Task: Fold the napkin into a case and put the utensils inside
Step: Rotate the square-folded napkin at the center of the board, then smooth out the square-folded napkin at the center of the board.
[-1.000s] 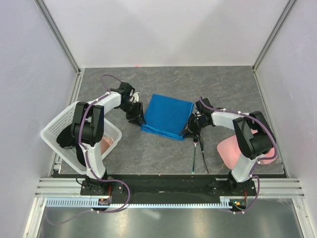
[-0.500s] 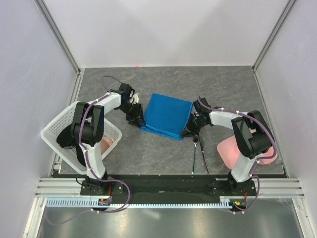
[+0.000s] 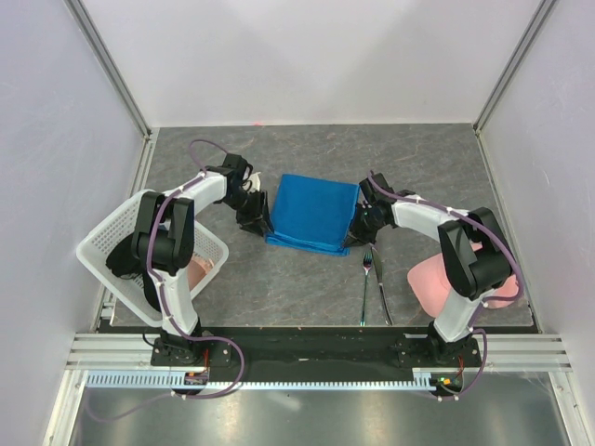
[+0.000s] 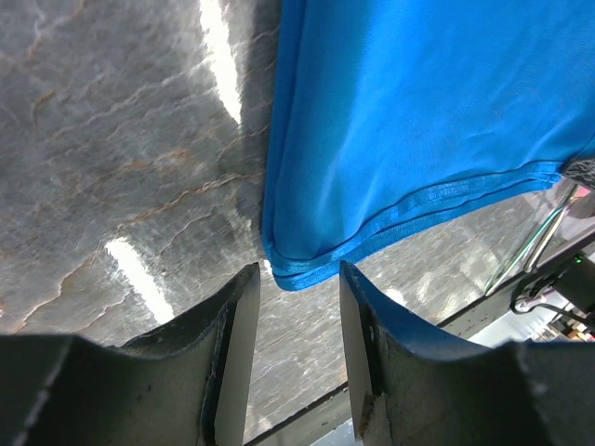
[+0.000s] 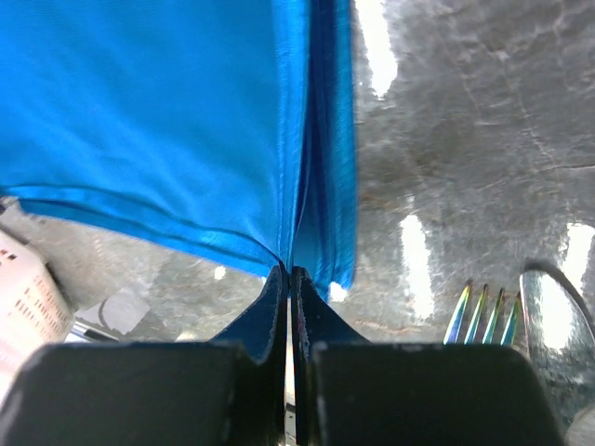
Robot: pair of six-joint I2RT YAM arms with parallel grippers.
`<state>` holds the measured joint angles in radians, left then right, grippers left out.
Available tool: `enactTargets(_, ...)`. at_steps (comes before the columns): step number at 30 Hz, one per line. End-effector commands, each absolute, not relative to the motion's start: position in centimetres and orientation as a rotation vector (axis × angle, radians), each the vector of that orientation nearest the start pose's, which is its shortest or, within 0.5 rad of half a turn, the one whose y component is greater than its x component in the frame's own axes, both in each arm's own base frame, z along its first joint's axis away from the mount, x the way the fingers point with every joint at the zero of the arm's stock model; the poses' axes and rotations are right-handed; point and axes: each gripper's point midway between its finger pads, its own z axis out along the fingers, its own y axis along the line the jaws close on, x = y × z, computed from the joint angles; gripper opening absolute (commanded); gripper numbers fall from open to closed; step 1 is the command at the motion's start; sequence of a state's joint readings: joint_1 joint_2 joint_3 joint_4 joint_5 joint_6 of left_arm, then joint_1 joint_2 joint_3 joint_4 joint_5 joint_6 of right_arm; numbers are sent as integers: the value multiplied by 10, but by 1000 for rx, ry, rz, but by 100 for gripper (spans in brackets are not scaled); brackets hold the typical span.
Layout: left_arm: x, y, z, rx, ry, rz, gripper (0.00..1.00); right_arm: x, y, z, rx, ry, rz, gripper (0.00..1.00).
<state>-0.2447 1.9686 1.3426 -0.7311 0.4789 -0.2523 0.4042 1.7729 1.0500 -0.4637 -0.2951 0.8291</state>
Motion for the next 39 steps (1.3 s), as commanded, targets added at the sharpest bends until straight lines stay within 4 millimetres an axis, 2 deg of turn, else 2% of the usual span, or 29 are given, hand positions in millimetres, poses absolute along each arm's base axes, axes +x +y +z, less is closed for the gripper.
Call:
enactTargets(1,343,-188,46,134,2906,-850,47,309,218,61,470,2796,706,0)
enactTargets(7,343,-193,43,130,2912,-879,47,308,218,58,472,2810,709,0)
enactTargets(15,343,-180,36,118,2938,-745,45,307,219,55,459,2819,706,0)
enactTargets(22,356,-178,59,143,2851,-699,47,306,218,54,462,2825,706,0)
enactTargets(29,355,-190,46,136,2897,-805,47,306,220,51,461,2829,714,0)
enactTargets(35,354,-185,38,122,2936,-762,41,307,220,52,461,2825,713,0)
enactTargets(39,351,-186,37,134,2957,-772,42,308,219,51,459,2825,711,0)
